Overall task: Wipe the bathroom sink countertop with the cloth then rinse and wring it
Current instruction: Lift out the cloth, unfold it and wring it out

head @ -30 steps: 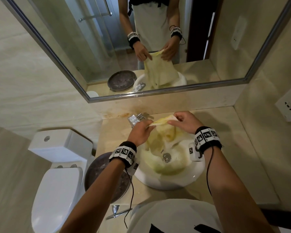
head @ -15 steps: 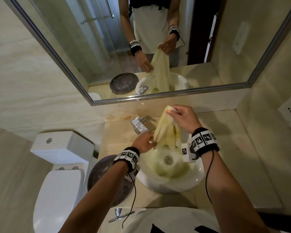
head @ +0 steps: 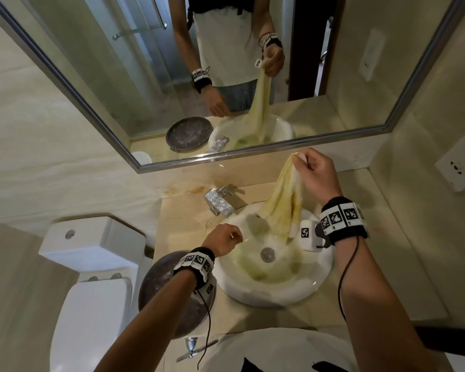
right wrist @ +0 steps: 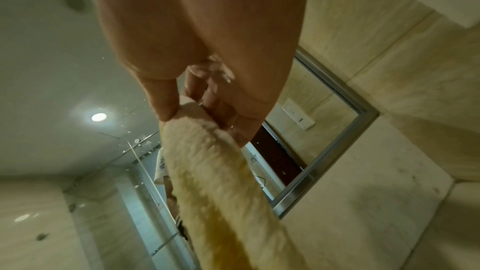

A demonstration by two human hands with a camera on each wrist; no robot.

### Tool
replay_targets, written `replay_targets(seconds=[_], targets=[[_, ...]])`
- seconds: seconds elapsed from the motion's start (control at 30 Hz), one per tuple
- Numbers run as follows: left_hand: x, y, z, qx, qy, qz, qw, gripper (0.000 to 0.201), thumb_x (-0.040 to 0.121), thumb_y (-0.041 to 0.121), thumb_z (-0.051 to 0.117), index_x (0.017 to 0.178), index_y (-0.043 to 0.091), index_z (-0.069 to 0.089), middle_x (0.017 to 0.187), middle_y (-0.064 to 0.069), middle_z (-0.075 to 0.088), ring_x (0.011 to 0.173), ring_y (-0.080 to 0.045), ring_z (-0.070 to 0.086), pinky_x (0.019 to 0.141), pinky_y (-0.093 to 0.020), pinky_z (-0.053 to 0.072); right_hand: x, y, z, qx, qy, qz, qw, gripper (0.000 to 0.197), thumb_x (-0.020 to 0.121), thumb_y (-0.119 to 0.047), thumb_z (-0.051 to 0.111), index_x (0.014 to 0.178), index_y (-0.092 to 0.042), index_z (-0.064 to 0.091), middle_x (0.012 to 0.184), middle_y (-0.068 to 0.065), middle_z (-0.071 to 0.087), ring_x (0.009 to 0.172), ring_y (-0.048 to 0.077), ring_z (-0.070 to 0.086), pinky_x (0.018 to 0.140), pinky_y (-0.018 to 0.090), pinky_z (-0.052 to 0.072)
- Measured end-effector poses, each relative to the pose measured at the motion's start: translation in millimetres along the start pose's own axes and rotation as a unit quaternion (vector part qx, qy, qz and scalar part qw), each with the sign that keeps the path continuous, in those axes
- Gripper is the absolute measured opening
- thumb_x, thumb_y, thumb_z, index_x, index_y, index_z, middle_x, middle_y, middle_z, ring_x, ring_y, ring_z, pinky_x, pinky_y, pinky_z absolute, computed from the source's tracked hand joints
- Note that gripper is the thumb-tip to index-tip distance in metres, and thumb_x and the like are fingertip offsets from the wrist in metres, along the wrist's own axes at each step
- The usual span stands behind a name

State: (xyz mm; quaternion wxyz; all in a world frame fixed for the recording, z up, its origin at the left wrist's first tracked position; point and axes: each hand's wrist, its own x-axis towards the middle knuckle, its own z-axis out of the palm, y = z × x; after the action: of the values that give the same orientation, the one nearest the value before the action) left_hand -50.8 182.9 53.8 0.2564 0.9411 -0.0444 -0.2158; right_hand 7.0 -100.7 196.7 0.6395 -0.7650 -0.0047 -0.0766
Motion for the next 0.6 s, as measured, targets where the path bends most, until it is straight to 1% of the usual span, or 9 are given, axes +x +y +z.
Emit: replay_targets(seconds=[0.1, 0.13, 0.2, 0.3, 0.37, 0.43, 0.5, 0.53, 0.6], targets=[[0.7, 16.7, -8.1, -0.014, 0.029, 0.046, 0.998, 0.013, 0.094, 0.02, 0.059, 0.096, 0.021, 0.071, 0.095, 0.008, 0.071, 0.079, -0.012, 0.064, 0.08, -0.035, 0.055, -0.8, 3.5, -0.7, -0.03, -0.046, -0.002, 0.998, 0.008, 0.097, -0.019, 0.062, 0.092, -0.019, 0.068, 0.088, 0.0, 0.072, 0.085, 0.013, 0.067, 0.08, 0.03, 0.051], [2.6, 25.0, -11.4, -0.018, 0.043, 0.059, 0.997, 0.013, 0.095, 0.02, 0.06, 0.104, 0.019, 0.069, 0.1, 0.007, 0.07, 0.081, -0.013, 0.064, 0.08, -0.035, 0.055, -0.6, 4.6, 0.3, -0.039, -0.057, -0.003, 0.998, 0.008, 0.097, -0.019, 0.062, 0.092, -0.018, 0.068, 0.089, 0.002, 0.072, 0.087, 0.015, 0.067, 0.081, 0.031, 0.051], [8.0, 44.8, -17.9, -0.022, 0.068, 0.081, 0.994, 0.024, 0.095, 0.023, 0.061, 0.119, 0.018, 0.062, 0.111, 0.005, 0.067, 0.087, -0.014, 0.064, 0.082, -0.035, 0.055, -0.5, 5.3, 2.0, -0.048, -0.074, -0.006, 0.996, 0.008, 0.096, -0.021, 0.063, 0.091, -0.017, 0.068, 0.09, 0.005, 0.072, 0.09, 0.022, 0.068, 0.084, 0.035, 0.052], [17.8, 75.3, -27.3, -0.039, 0.094, 0.116, 0.988, 0.042, 0.096, 0.026, 0.062, 0.137, 0.018, 0.05, 0.131, -0.001, 0.059, 0.106, -0.017, 0.061, 0.091, -0.038, 0.052, -1.0, 2.9, 2.3, -0.053, -0.093, 0.001, 0.994, 0.011, 0.095, -0.025, 0.065, 0.09, -0.016, 0.069, 0.091, 0.01, 0.071, 0.093, 0.03, 0.067, 0.088, 0.044, 0.053], [25.6, 91.9, -34.6, -0.053, 0.103, 0.142, 0.983, 0.052, 0.098, 0.028, 0.06, 0.145, 0.017, 0.042, 0.144, -0.004, 0.049, 0.123, -0.02, 0.053, 0.102, -0.039, 0.046, -0.9, -1.0, 2.3, -0.049, -0.101, 0.006, 0.994, 0.013, 0.094, -0.023, 0.066, 0.09, -0.011, 0.069, 0.092, 0.015, 0.07, 0.092, 0.031, 0.067, 0.089, 0.046, 0.053], [37.2, 101.9, -39.3, -0.045, 0.103, 0.182, 0.977, 0.058, 0.098, 0.03, 0.059, 0.15, 0.017, 0.035, 0.152, -0.005, 0.042, 0.137, -0.022, 0.042, 0.112, -0.038, 0.038, -0.6, -6.2, 2.0, -0.038, -0.109, 0.004, 0.993, 0.014, 0.094, -0.021, 0.066, 0.091, -0.007, 0.069, 0.092, 0.017, 0.07, 0.087, 0.026, 0.067, 0.089, 0.045, 0.053], [48.7, 106.4, -44.0, -0.028, 0.1, 0.212, 0.972, 0.058, 0.097, 0.036, 0.059, 0.149, 0.024, 0.037, 0.153, 0.0, 0.042, 0.14, -0.022, 0.039, 0.115, -0.042, 0.035, -0.1, -11.5, 1.0, -0.031, -0.119, 0.0, 0.992, 0.014, 0.095, -0.018, 0.066, 0.092, -0.005, 0.069, 0.093, 0.017, 0.07, 0.087, 0.022, 0.068, 0.089, 0.042, 0.053], [55.5, 104.8, -44.0, -0.021, 0.096, 0.221, 0.97, 0.054, 0.096, 0.04, 0.059, 0.146, 0.026, 0.042, 0.15, 0.002, 0.046, 0.137, -0.021, 0.043, 0.113, -0.044, 0.038, -0.2, -13.7, 0.5, -0.026, -0.122, 0.001, 0.992, 0.013, 0.095, -0.017, 0.066, 0.092, -0.005, 0.07, 0.093, 0.016, 0.071, 0.087, 0.02, 0.068, 0.088, 0.039, 0.053], [57.0, 102.4, -45.3, -0.021, 0.088, 0.242, 0.966, 0.041, 0.096, 0.044, 0.059, 0.131, 0.023, 0.058, 0.135, 0.004, 0.06, 0.123, -0.018, 0.056, 0.103, -0.043, 0.046, -0.6, -17.5, 0.1, -0.02, -0.121, 0.002, 0.992, 0.012, 0.095, -0.015, 0.066, 0.093, -0.004, 0.071, 0.093, 0.015, 0.072, 0.086, 0.014, 0.067, 0.087, 0.034, 0.052]])
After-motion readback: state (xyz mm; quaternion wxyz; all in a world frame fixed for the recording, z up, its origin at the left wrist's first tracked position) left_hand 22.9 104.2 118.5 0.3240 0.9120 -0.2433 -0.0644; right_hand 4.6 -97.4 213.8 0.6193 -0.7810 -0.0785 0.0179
